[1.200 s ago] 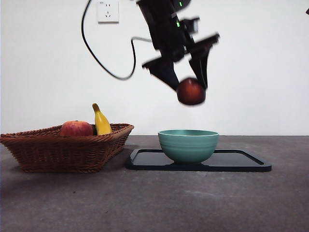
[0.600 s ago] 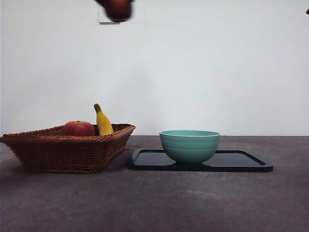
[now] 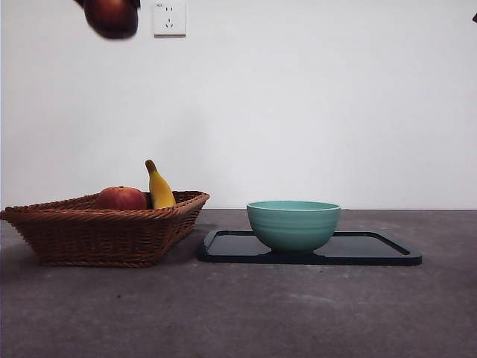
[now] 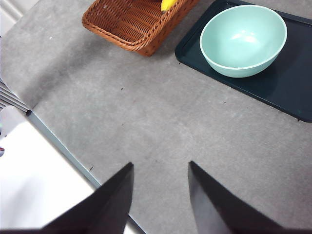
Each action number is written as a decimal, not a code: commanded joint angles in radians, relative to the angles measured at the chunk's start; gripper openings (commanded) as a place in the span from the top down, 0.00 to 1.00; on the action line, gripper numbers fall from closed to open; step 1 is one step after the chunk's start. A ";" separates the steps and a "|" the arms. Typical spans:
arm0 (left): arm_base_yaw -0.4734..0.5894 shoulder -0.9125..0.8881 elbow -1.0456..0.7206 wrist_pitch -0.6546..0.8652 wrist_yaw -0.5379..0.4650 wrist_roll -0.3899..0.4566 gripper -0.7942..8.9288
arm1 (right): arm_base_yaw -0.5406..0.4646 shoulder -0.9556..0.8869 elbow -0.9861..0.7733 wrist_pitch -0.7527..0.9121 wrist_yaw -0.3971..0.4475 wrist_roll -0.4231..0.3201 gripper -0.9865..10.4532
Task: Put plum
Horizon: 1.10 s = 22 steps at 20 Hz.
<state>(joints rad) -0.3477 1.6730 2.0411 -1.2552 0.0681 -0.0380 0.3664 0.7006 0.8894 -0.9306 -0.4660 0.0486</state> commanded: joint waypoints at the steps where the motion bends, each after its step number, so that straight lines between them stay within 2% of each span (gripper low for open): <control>1: -0.004 -0.046 -0.127 0.102 -0.001 0.006 0.70 | 0.005 0.003 0.008 0.009 0.002 -0.011 0.76; 5: 0.005 -0.140 -0.438 0.330 -0.002 0.000 0.70 | 0.005 0.003 0.008 0.010 0.002 -0.011 0.76; 11: 0.017 -0.146 -0.782 0.646 -0.005 0.006 0.70 | 0.005 0.003 0.008 0.010 0.002 -0.011 0.76; 14: 0.018 -0.145 -0.929 0.843 -0.048 0.064 0.70 | 0.005 0.003 0.008 0.010 0.002 -0.011 0.76; 18: 0.021 -0.110 -1.016 1.001 -0.050 0.102 0.70 | 0.005 0.003 0.008 0.010 0.002 -0.011 0.76; 22: 0.020 -0.051 -1.017 1.056 -0.049 0.102 0.70 | 0.005 0.003 0.008 0.009 0.002 -0.008 0.76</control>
<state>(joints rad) -0.3248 1.6051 1.0168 -0.2115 0.0227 0.0475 0.3664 0.7006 0.8894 -0.9306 -0.4652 0.0486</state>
